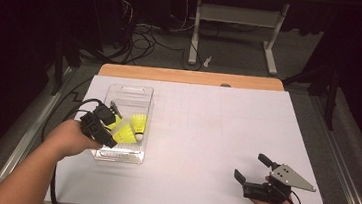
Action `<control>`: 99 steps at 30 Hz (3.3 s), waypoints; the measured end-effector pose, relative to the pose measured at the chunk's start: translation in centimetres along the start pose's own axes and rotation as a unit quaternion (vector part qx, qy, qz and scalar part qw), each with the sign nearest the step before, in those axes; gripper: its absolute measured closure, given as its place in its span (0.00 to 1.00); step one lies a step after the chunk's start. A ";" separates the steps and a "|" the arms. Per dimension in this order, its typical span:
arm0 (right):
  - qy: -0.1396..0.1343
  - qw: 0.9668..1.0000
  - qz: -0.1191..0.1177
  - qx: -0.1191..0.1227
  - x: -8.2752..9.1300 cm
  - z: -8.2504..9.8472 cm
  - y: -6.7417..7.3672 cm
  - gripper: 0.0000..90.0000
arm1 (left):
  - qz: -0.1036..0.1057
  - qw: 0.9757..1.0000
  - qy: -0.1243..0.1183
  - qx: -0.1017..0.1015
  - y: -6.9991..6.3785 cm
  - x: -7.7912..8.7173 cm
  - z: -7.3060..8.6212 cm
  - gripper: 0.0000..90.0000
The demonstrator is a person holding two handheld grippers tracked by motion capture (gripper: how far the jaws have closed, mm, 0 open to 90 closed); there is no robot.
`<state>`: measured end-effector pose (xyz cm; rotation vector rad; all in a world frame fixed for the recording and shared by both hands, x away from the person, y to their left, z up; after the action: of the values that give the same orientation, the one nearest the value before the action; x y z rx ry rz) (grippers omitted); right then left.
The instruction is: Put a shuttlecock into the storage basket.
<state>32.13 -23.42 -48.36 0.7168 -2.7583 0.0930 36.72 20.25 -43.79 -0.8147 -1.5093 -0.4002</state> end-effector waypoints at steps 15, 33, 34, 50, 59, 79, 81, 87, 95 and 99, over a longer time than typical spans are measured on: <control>0.002 1.000 0.000 0.000 0.0 0.0 0.0 0.01 | 0.015 0.999 0.025 0.029 1.3 -1.9 0.4 0.70; 0.005 1.000 -0.001 0.000 -0.1 0.1 0.0 0.01 | 0.028 0.998 0.035 0.035 1.4 -2.9 0.5 0.69; 0.005 1.000 -0.001 0.000 -0.1 0.1 0.0 0.01 | 0.028 0.998 0.032 0.036 1.4 -2.9 0.5 0.69; 0.007 1.000 0.001 -0.001 -0.1 0.1 -0.1 0.01 | 0.029 0.997 0.020 0.067 1.7 -2.2 0.3 0.50; 0.006 1.000 0.001 0.000 -0.1 0.1 0.0 0.01 | 0.020 0.997 0.010 0.071 1.5 -1.1 0.4 0.42; 0.002 1.000 0.002 0.003 -0.1 -0.1 0.1 0.01 | 0.010 0.996 -0.002 0.088 0.3 1.9 1.4 0.16; 0.002 1.000 0.002 0.004 -0.1 -0.1 0.1 0.01 | 0.009 0.996 -0.003 0.092 0.3 2.0 1.5 0.09; 0.003 1.000 0.003 0.003 -0.1 -0.1 0.1 0.01 | 0.008 0.995 -0.012 0.098 0.0 2.0 1.5 0.00; 0.003 1.000 0.003 0.004 -0.1 -0.1 0.2 0.01 | 0.008 0.994 -0.045 0.099 -0.4 2.3 1.4 0.01; 0.004 1.000 0.003 0.004 -0.1 -0.1 0.2 0.01 | 0.010 0.993 -0.074 0.095 -0.5 1.9 1.6 0.01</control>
<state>32.17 -23.22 -48.33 0.7082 -2.7548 0.1081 35.31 21.46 -42.04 -0.7197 -1.6475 -0.1809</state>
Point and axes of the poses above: each handheld gripper's, and its own axes: x roughly backward along the jaws, z roughly out of its underside, y roughly to its left, the point moved 7 cm from there along -x, roughly forward along the jaws, and after that the axes turned 8 degrees about z, right-handed, at the moved point
